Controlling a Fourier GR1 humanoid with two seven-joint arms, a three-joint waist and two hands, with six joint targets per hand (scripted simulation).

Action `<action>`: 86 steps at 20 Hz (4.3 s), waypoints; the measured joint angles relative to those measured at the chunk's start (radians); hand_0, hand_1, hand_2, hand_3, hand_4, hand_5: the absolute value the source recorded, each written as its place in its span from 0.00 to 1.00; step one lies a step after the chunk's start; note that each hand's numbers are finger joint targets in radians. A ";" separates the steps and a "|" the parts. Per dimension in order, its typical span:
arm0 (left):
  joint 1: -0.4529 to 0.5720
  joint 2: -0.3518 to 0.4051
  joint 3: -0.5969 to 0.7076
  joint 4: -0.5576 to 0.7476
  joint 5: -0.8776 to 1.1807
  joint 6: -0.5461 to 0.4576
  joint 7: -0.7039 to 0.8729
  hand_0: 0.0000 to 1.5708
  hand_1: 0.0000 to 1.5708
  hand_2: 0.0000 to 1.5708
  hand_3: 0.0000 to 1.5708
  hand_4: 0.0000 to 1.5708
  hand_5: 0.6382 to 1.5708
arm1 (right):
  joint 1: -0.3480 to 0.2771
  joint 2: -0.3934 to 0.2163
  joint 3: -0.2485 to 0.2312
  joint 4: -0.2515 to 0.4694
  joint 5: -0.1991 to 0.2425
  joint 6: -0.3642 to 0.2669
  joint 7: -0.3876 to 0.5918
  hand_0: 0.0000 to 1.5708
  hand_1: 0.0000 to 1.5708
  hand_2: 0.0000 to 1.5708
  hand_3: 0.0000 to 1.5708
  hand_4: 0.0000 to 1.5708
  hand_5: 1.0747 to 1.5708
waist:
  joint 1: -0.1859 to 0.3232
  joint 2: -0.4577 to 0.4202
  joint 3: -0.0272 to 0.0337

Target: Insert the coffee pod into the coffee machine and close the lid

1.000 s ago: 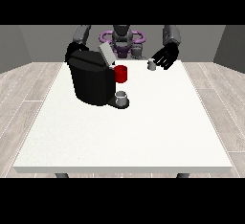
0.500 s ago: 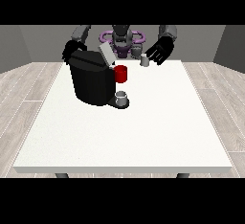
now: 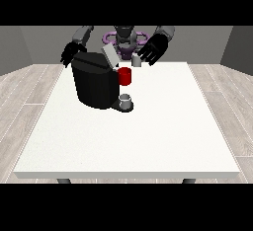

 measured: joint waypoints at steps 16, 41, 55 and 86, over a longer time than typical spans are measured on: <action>-0.077 -0.017 0.000 0.032 -0.031 0.008 0.022 0.81 0.81 0.83 0.78 0.33 1.00 | -0.041 -0.001 -0.008 -0.037 0.001 -0.024 0.037 0.00 0.00 0.00 0.00 0.33 1.00 | -0.026 0.056 -0.0003; -0.104 -0.042 -0.002 0.058 -0.061 0.001 0.026 0.78 0.78 0.80 0.73 0.30 1.00 | -0.017 -0.007 -0.027 -0.020 -0.018 -0.014 -0.023 0.00 0.00 0.00 0.00 0.23 1.00 | -0.023 0.084 0.0003; -0.097 -0.032 -0.011 0.065 -0.089 -0.003 0.009 0.67 0.67 0.72 0.61 0.23 1.00 | -0.016 -0.005 -0.027 -0.030 -0.022 -0.021 -0.009 0.00 0.00 0.00 0.00 0.29 1.00 | -0.018 0.075 0.0003; 0.007 -0.075 -0.064 0.030 -0.152 -0.074 -0.027 0.00 0.00 0.00 0.00 0.00 1.00 | 0.088 0.003 -0.043 0.006 -0.040 -0.023 -0.053 0.00 0.00 0.00 0.00 0.25 1.00 | 0.052 -0.067 0.0000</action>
